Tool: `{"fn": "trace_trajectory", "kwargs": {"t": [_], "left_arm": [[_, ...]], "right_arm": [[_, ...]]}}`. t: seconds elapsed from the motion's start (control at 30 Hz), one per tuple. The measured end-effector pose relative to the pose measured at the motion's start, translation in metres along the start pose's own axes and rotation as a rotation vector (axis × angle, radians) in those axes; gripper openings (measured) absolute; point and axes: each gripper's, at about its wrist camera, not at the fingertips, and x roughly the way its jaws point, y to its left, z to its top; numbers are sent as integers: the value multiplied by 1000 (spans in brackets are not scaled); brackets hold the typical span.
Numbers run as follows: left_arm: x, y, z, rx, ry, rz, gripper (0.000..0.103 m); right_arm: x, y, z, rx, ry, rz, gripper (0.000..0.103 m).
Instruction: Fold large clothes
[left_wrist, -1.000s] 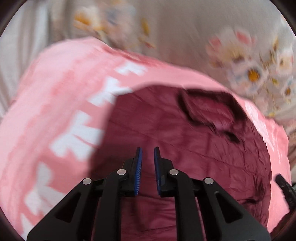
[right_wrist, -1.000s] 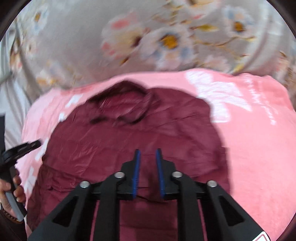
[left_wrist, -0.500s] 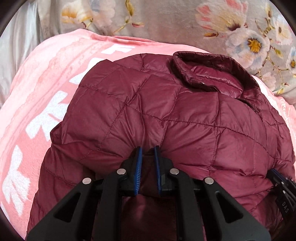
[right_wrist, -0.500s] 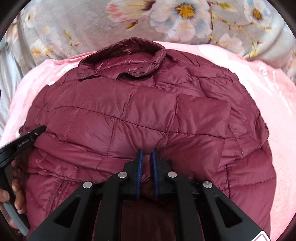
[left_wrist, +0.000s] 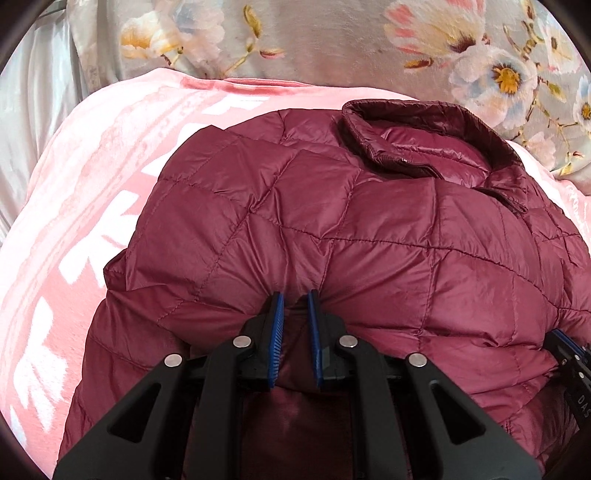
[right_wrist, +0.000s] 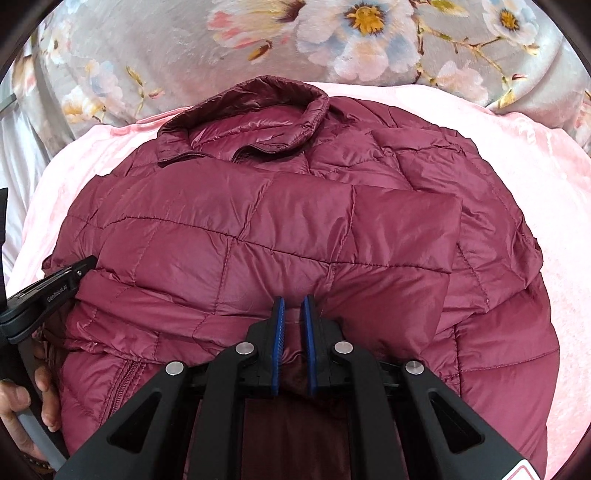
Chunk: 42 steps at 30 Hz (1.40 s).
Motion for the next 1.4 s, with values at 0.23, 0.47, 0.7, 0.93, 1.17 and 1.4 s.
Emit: {"fn": "trace_trajectory", "kwargs": {"t": [0.23,0.47,0.7,0.93,1.17,1.4], "left_arm": [[0,-2,0,9,-2,11,12],[0,-3,0,12,-3,15,12],[0,-7,0,22,-3,32,12],[0,-9,1,28,-3,40,12],[-3,3,3,-20,-5,-41,20],[-28,24,57,-157,8,-296,50]], "right_arm": [[0,-1,0,1,0,3,8],[0,-2,0,7,1,11,8],[0,-2,0,7,2,12,8],[1,-2,1,9,2,15,8],[0,-11,2,55,16,91,14],[-24,-47,44,225,14,283,37]]}}
